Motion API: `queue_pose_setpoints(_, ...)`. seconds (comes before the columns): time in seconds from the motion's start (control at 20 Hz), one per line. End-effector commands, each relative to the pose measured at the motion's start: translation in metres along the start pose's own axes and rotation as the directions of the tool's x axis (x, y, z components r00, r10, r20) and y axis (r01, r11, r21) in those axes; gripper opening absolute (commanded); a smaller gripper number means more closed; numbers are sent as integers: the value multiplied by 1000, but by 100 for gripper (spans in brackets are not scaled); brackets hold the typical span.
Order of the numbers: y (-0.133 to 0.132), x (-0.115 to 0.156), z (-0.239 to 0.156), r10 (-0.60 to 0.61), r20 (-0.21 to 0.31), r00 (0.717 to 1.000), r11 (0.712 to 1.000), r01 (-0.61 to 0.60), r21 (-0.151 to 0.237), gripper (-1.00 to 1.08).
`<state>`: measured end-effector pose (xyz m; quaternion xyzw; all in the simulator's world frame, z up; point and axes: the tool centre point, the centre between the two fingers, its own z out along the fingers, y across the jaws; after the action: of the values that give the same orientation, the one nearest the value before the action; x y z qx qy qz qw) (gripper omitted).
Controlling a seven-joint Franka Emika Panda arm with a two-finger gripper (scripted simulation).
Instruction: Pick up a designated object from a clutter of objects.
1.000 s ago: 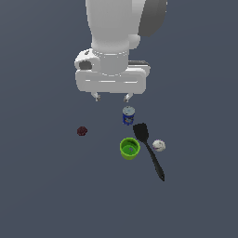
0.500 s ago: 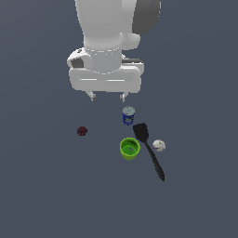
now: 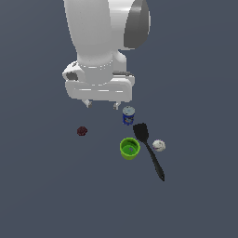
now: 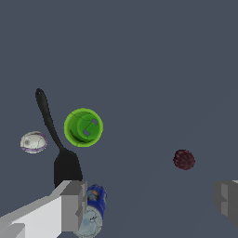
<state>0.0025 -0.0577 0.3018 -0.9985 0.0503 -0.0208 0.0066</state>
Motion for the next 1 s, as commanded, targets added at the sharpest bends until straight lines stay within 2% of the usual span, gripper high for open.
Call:
queue_pose_setpoints(0.0, 12, 0, 17, 19, 4, 1000, 1000, -19, 3, 100)
queue_pose_setpoints(0.4, 69, -8, 97, 115, 16, 993, 993, -115, 8, 100)
queue_pose_setpoints(0.7, 117, -31, 158, 196, 26, 980, 981, -196, -2, 100)
queue_pose_setpoints(0.95, 144, -50, 192, 243, 31, 970, 970, -243, -14, 100)
